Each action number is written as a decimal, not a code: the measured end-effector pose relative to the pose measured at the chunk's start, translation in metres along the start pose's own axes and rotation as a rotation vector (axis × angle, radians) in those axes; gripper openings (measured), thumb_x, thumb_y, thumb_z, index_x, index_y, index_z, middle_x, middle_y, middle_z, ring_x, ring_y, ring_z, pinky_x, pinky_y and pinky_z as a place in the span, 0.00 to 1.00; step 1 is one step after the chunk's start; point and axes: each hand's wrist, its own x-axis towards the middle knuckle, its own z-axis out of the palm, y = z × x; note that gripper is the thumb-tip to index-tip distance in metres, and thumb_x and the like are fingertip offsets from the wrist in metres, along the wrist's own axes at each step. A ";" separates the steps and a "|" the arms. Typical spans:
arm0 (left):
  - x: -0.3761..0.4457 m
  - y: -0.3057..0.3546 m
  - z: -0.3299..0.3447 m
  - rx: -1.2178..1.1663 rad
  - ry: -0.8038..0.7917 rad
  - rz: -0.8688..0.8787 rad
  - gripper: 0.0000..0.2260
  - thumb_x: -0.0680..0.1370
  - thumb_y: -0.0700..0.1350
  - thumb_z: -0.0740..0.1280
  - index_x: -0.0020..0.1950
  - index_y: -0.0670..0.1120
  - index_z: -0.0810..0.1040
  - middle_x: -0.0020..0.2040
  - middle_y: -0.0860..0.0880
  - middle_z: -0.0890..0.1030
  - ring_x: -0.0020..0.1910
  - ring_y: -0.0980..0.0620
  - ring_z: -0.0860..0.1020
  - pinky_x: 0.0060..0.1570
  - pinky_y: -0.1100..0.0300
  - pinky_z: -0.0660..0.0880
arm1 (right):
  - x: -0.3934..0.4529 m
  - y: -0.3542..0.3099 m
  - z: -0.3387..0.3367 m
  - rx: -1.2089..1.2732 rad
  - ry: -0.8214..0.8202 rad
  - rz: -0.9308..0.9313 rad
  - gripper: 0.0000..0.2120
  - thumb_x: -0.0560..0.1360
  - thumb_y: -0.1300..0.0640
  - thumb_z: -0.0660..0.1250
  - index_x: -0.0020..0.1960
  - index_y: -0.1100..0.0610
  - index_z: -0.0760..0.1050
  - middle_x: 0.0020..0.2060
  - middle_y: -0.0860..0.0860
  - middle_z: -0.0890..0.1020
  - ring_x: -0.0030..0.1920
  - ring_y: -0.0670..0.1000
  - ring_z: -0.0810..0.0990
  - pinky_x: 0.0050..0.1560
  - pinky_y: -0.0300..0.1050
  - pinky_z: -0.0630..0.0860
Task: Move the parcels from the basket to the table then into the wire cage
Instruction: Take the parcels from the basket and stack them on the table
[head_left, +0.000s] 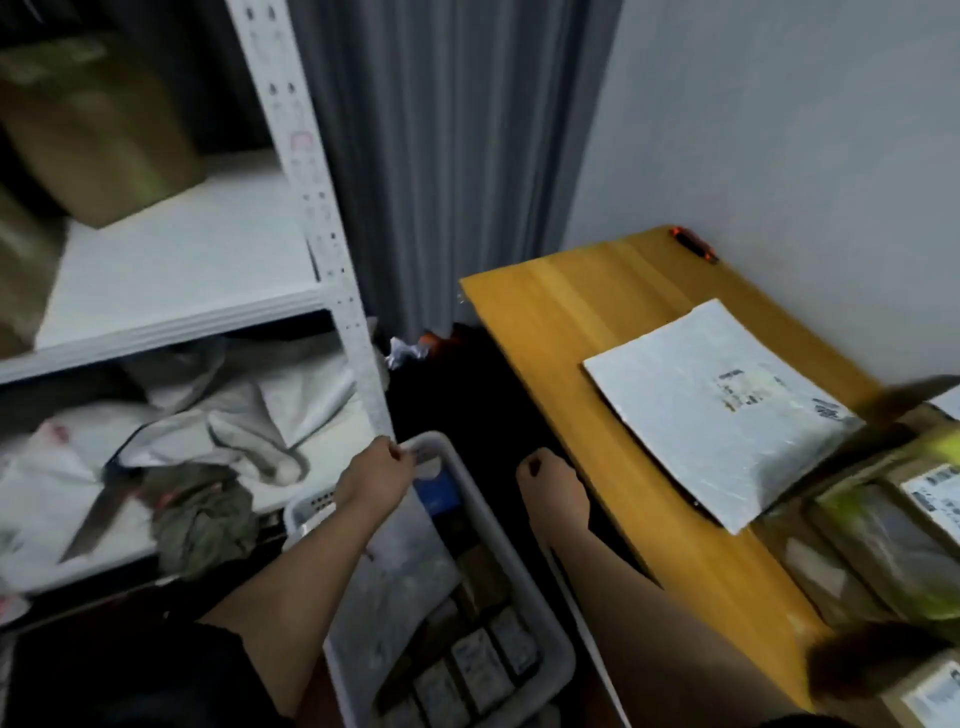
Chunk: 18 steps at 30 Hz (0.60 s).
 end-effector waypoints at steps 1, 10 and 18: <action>-0.003 -0.028 0.002 -0.043 -0.016 -0.053 0.10 0.80 0.50 0.59 0.55 0.46 0.72 0.50 0.45 0.79 0.48 0.43 0.77 0.41 0.56 0.69 | -0.004 -0.004 0.020 -0.030 -0.040 0.001 0.08 0.81 0.52 0.56 0.53 0.54 0.72 0.42 0.51 0.78 0.39 0.52 0.76 0.35 0.44 0.67; -0.023 -0.216 0.089 -0.314 -0.101 -0.512 0.28 0.73 0.47 0.67 0.70 0.40 0.65 0.66 0.37 0.72 0.62 0.39 0.73 0.58 0.54 0.71 | -0.002 0.021 0.186 -0.113 -0.382 0.011 0.11 0.79 0.54 0.59 0.58 0.57 0.74 0.53 0.56 0.79 0.57 0.58 0.78 0.53 0.43 0.72; 0.008 -0.318 0.236 -0.429 -0.085 -0.598 0.27 0.76 0.38 0.68 0.72 0.36 0.64 0.67 0.37 0.72 0.63 0.40 0.73 0.58 0.57 0.71 | 0.022 0.106 0.362 -0.184 -0.593 0.021 0.12 0.78 0.53 0.61 0.58 0.57 0.72 0.54 0.56 0.79 0.52 0.56 0.78 0.49 0.46 0.73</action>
